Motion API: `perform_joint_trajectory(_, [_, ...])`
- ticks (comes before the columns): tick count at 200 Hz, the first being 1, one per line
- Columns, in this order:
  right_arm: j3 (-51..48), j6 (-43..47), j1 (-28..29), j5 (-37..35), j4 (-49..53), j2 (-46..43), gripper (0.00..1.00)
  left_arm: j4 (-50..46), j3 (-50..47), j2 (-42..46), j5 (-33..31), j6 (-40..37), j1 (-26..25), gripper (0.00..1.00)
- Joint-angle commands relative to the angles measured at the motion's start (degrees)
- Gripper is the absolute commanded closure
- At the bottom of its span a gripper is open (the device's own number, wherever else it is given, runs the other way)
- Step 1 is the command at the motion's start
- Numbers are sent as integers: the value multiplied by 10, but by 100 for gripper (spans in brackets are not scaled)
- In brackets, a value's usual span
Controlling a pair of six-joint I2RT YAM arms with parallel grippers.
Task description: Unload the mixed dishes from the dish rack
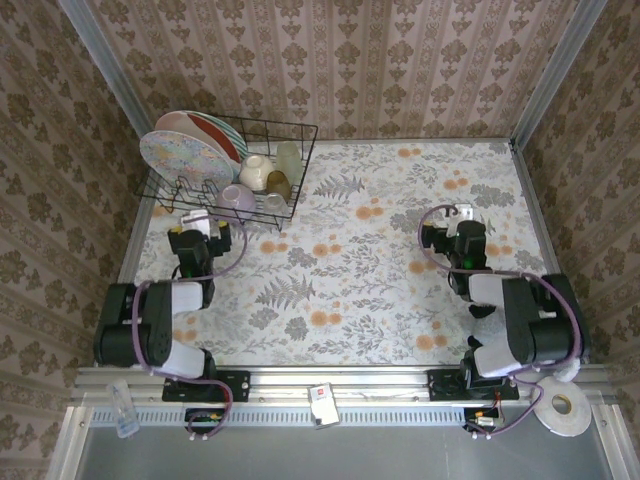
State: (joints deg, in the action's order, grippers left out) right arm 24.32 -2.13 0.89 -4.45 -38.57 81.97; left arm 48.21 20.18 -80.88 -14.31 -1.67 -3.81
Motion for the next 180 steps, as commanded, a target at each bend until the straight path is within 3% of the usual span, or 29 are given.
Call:
perform_joint_trajectory(1, [54, -17, -2, -27, 125, -90, 0, -142, 42, 72, -93, 20, -17, 0])
perform_joint_trajectory(30, [48, -71, 2, -34, 165, -196, 0, -334, 94, 175, -151, 90, -23, 0])
perform_joint_trajectory(57, [91, -182, 0, -46, 247, -232, 0, -582, 195, 239, -123, 220, -27, 0])
perform_joint_trajectory(87, [170, -315, -6, -82, 394, -196, 0, -796, 341, 202, -21, 361, -32, 0])
perform_joint_trajectory(120, [179, -294, 2, -9, 385, -218, 0, -881, 416, 129, 85, 508, -48, 0])
perform_joint_trajectory(163, [199, -267, 54, -11, 449, -263, 0, -955, 531, 7, 31, 605, -135, 0])
perform_joint_trajectory(180, [194, -258, 76, -13, 465, -283, 0, -941, 536, -28, 51, 668, -139, 12])
